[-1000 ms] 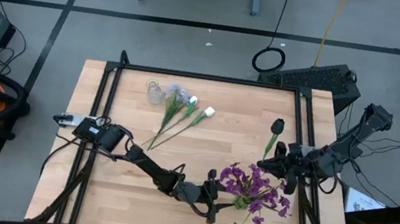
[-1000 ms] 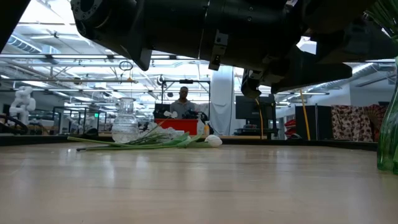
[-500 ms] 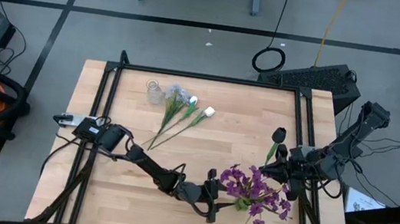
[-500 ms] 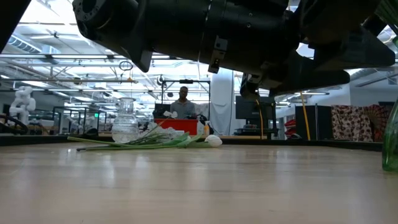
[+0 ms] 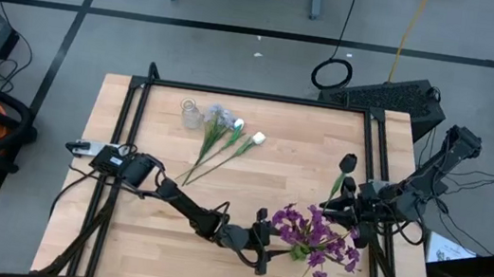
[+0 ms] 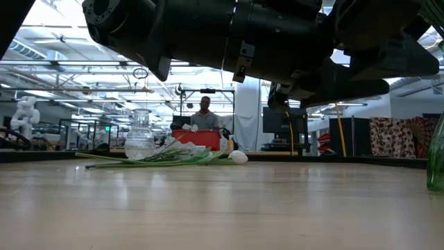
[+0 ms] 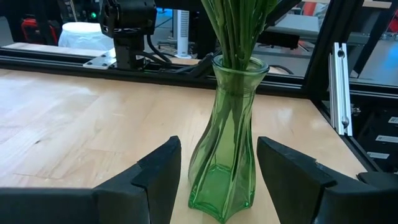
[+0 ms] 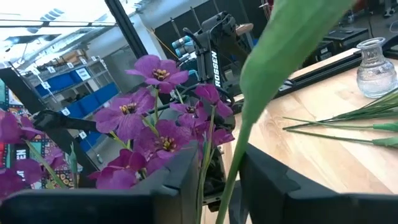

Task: Sort flowers into vase by color
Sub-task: Put the black tulip into the green vase

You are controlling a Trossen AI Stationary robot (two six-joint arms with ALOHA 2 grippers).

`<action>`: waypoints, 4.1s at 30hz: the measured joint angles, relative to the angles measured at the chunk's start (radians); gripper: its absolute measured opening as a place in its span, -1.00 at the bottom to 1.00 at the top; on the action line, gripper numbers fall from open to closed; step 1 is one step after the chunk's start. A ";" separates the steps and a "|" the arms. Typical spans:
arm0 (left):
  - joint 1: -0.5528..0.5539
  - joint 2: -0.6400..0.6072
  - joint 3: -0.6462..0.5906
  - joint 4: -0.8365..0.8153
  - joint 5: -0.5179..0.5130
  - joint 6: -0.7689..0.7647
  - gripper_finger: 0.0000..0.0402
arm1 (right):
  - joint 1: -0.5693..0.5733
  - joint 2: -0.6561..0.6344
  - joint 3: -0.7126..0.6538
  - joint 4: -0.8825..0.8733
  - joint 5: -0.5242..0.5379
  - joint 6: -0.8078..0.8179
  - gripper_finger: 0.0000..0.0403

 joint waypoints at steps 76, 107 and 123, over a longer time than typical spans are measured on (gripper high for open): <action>-0.021 0.000 0.001 0.024 0.021 -0.006 0.08 | -0.001 0.083 0.227 -0.256 -0.128 -0.061 -0.97; -0.015 0.126 0.231 -0.045 -0.103 -0.052 0.08 | -0.001 0.142 0.226 -0.295 -0.131 -0.087 -0.97; -0.001 0.126 0.231 -0.054 -0.137 -0.045 0.08 | -0.001 0.142 0.226 -0.295 -0.154 -0.094 -0.95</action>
